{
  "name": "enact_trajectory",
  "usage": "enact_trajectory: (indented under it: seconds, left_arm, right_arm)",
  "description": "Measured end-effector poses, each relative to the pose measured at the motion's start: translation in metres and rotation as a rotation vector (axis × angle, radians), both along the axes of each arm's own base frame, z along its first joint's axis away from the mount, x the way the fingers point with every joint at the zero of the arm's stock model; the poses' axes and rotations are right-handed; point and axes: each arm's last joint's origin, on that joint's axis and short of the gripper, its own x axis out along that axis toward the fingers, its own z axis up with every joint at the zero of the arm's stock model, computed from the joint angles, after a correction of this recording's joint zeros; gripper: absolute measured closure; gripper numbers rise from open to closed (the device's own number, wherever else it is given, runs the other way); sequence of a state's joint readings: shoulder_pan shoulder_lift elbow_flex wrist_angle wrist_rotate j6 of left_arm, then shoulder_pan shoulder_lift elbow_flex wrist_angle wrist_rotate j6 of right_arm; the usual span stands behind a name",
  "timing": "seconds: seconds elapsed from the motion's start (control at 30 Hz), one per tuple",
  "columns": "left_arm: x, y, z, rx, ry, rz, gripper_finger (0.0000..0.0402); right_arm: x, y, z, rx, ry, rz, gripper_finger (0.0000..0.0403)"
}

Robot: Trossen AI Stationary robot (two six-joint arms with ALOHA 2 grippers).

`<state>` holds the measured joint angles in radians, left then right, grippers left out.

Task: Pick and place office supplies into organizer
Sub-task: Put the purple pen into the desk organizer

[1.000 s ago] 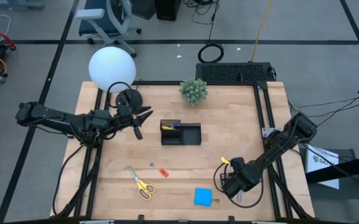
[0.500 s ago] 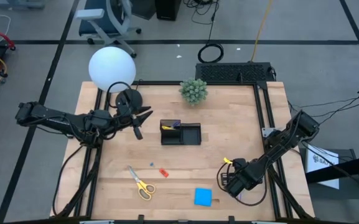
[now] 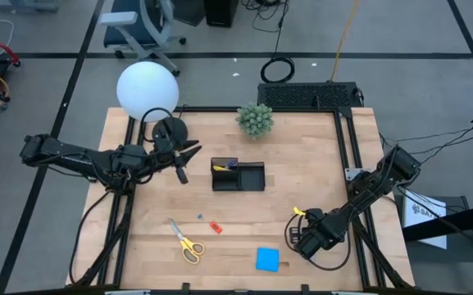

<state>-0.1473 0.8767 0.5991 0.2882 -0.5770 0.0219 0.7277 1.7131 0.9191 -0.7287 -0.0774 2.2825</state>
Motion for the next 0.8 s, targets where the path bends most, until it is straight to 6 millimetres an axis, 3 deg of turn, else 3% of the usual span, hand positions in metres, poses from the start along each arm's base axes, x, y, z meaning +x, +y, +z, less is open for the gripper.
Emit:
enact_trajectory:
  seconds: [0.13,0.8]
  left_arm:
    - [0.0,0.0,0.0,0.0,0.0,0.0,0.0311]
    - [0.0,0.0,0.0,0.0,0.0,0.0,0.0311]
  right_arm:
    - [-0.0001,-0.0002,-0.0002,-0.003,-0.001,0.017,0.0379]
    - [0.001,-0.0006,0.003,-0.016,-0.051,0.125,0.038]
